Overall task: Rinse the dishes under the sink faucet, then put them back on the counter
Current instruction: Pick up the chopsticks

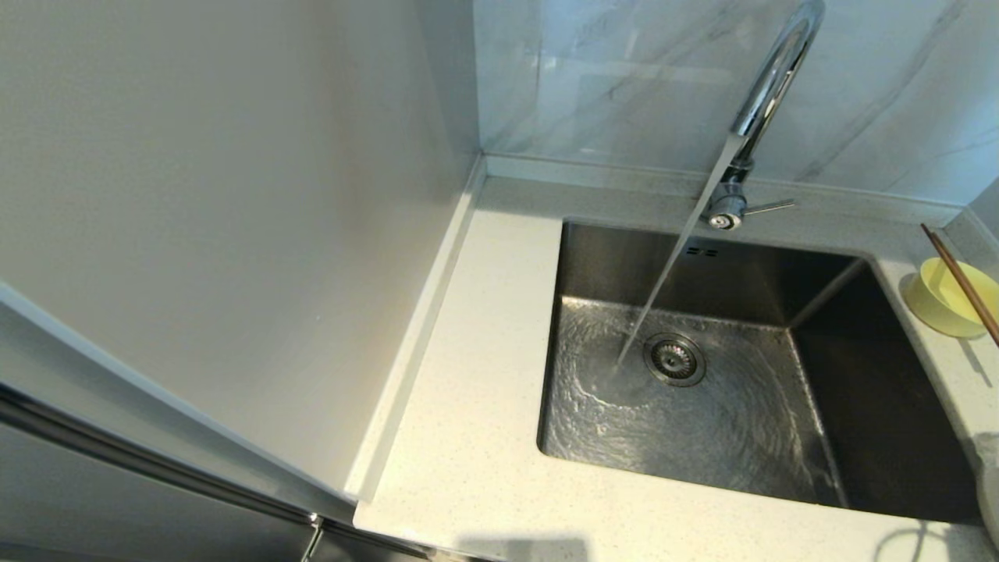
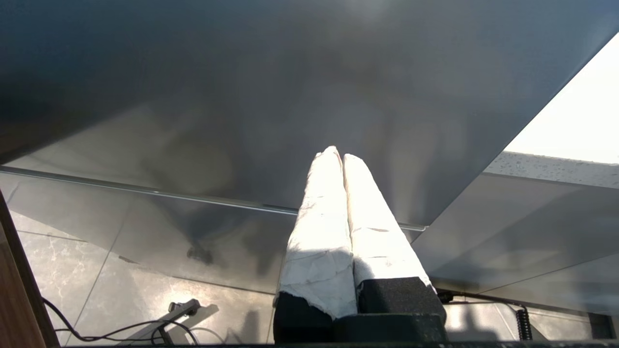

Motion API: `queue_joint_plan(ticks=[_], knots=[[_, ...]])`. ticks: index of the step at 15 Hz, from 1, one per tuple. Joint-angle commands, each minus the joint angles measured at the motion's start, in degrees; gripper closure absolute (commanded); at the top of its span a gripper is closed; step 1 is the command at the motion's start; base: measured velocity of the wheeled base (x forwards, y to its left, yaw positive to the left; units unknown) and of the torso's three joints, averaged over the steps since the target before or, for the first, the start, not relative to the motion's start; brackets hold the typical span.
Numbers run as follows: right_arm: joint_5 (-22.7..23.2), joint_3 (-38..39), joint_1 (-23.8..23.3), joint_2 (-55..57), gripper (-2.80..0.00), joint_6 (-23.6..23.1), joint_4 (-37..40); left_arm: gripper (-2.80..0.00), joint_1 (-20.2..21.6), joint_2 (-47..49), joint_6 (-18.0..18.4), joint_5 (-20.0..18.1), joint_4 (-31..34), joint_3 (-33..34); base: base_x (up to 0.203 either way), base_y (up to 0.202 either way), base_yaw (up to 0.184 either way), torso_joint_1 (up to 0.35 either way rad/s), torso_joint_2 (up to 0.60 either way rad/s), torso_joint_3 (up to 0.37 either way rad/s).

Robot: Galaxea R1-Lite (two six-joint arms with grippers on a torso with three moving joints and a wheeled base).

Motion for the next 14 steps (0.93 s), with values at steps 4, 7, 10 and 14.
queue_joint_plan(ticks=[4,7,10,14], knots=[[-0.4,-11.3,0.2,3.5,-2.80,5.7,3.8,0.00,0.0,0.0,0.0,0.0,0.0,0.0,0.000,0.000,0.000,0.000,0.00,0.000],[-0.6,-19.1,-0.4,10.4,-2.80,7.4,6.5,0.00,0.0,0.0,0.0,0.0,0.0,0.0,0.000,0.000,0.000,0.000,0.00,0.000],[2.5,-31.3,-3.6,21.0,-2.80,8.4,6.8,0.00,0.0,0.0,0.0,0.0,0.0,0.0,0.000,0.000,0.000,0.000,0.00,0.000],[13.3,-51.0,-11.4,34.9,-2.80,4.5,12.2,0.00,0.0,0.0,0.0,0.0,0.0,0.0,0.000,0.000,0.000,0.000,0.00,0.000]])
